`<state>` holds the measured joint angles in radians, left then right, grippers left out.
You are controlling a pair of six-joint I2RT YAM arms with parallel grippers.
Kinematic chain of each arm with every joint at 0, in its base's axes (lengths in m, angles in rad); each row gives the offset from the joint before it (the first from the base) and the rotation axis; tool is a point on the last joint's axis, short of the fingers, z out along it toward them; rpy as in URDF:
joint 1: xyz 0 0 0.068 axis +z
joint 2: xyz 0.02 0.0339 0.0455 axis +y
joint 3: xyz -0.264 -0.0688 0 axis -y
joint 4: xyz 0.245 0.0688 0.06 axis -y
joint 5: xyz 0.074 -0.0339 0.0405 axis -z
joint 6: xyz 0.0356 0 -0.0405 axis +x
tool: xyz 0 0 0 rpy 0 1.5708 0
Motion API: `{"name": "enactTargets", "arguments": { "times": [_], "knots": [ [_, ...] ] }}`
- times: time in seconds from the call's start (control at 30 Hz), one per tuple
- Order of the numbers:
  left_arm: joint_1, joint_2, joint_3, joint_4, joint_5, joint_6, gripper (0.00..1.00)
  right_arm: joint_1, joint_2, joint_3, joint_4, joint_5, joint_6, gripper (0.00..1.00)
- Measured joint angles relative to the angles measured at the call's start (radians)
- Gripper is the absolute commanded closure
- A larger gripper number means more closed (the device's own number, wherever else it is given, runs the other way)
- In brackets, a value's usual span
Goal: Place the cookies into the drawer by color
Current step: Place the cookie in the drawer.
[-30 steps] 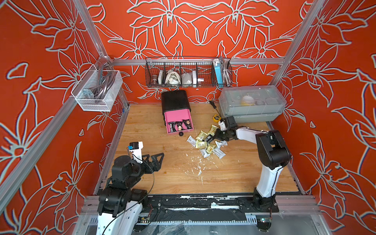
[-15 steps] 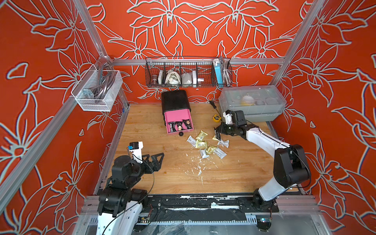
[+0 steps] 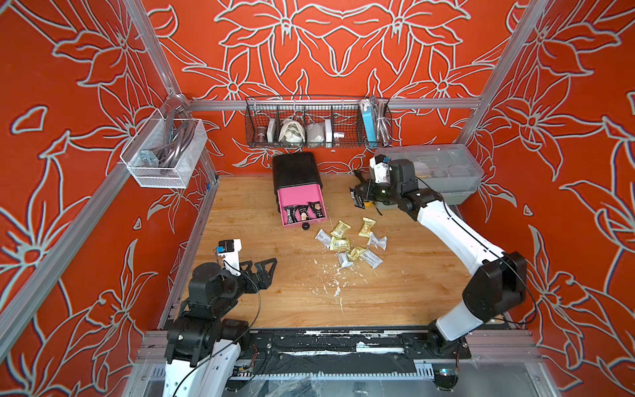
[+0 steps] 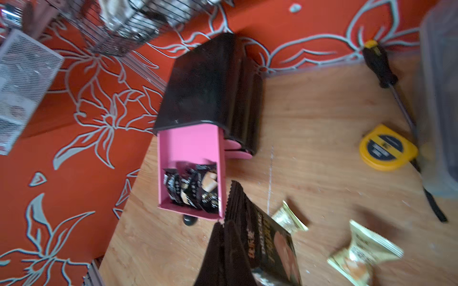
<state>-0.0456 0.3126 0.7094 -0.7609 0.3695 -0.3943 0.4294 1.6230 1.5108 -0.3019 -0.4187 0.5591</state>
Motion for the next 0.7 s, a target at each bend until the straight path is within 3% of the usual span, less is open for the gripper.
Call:
{"name": "enactTargets", "arguments": {
  "times": [0.47,0.7],
  "knots": [
    [0.001,0.0,0.0,0.0,0.003,0.0,0.01,0.204,0.412,0.528,-0.073,0.032,0.043,1.0],
    [0.001,0.0,0.0,0.0,0.003,0.0,0.01,0.251,0.583,0.698,-0.09,0.034,0.082,1.0]
  ]
}}
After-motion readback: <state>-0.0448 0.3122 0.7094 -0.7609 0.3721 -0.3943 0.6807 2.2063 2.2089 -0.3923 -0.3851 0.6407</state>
